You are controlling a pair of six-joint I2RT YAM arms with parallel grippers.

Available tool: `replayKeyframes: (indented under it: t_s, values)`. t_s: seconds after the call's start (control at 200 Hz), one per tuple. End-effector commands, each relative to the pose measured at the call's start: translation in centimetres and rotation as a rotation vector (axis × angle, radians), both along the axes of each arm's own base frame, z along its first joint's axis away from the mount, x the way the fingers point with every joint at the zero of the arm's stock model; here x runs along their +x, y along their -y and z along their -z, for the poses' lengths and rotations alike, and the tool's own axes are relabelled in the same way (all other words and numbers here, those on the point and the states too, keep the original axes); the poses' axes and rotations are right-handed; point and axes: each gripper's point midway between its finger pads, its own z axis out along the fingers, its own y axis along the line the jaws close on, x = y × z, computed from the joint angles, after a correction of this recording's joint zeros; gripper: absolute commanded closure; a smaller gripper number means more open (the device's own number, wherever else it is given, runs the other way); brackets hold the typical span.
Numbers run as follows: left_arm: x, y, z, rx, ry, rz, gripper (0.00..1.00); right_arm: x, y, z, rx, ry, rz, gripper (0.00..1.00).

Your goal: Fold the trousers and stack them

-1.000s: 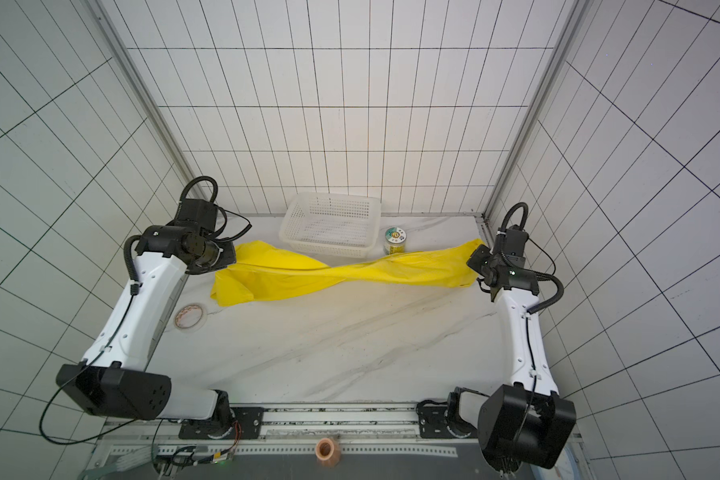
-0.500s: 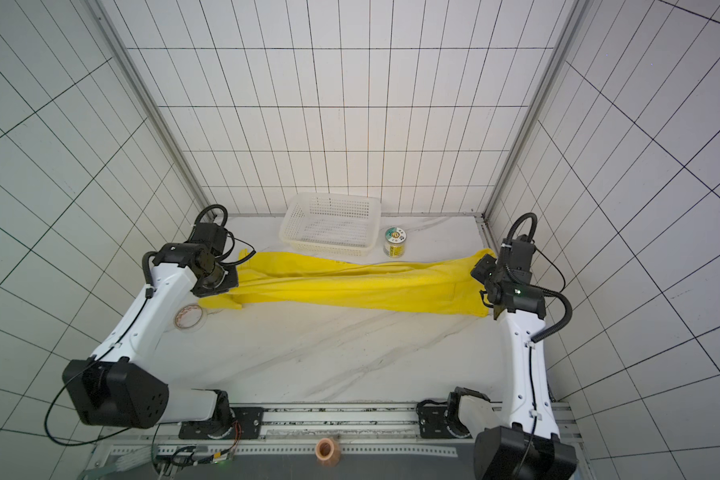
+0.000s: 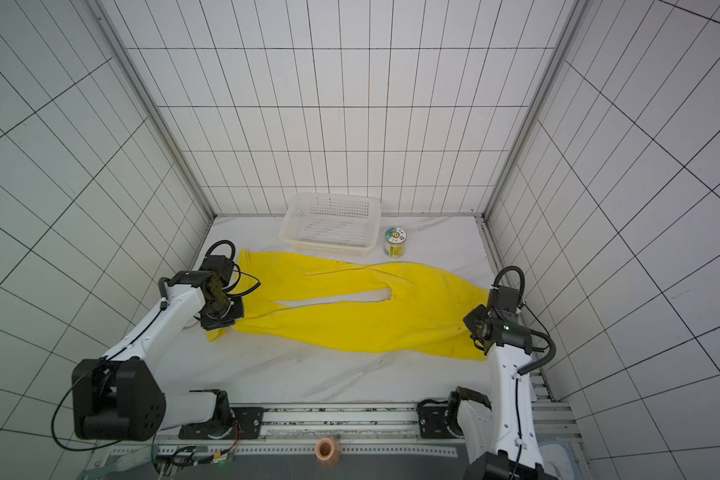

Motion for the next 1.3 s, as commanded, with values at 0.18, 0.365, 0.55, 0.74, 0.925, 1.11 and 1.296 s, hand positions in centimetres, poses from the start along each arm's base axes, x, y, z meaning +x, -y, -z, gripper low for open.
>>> replayKeyframes:
  t_s: [0.18,0.365,0.55,0.74,0.925,1.11,1.296]
  values:
    - [0.3,-1.2,-1.7,0.046,0.085,-0.06,0.79,-1.0,1.5,-4.0,-0.043,0.034,0.104,0.54]
    - [1.3,-1.3,-3.6,0.051,0.164,-0.082,0.59,2.3,4.9,-8.3,-0.271,0.084,0.045,0.49]
    - [4.1,3.4,-6.2,-0.078,0.297,0.056,0.53,6.2,4.3,-5.7,-0.256,0.1,-0.1,0.46]
    - [5.2,10.9,-4.8,-0.236,0.293,0.224,0.52,6.2,1.9,0.0,-0.095,0.034,-0.154,0.44]
    - [5.0,18.2,-3.2,-0.33,0.294,0.404,0.52,4.1,-0.9,5.5,0.096,-0.049,-0.149,0.43]
    - [3.8,20.9,-0.4,-0.362,0.244,0.471,0.52,0.5,-1.9,8.5,0.159,-0.123,-0.06,0.43]
    - [3.9,23.0,-0.1,-0.381,0.26,0.556,0.52,-1.0,-2.6,10.3,0.232,-0.151,0.057,0.4]
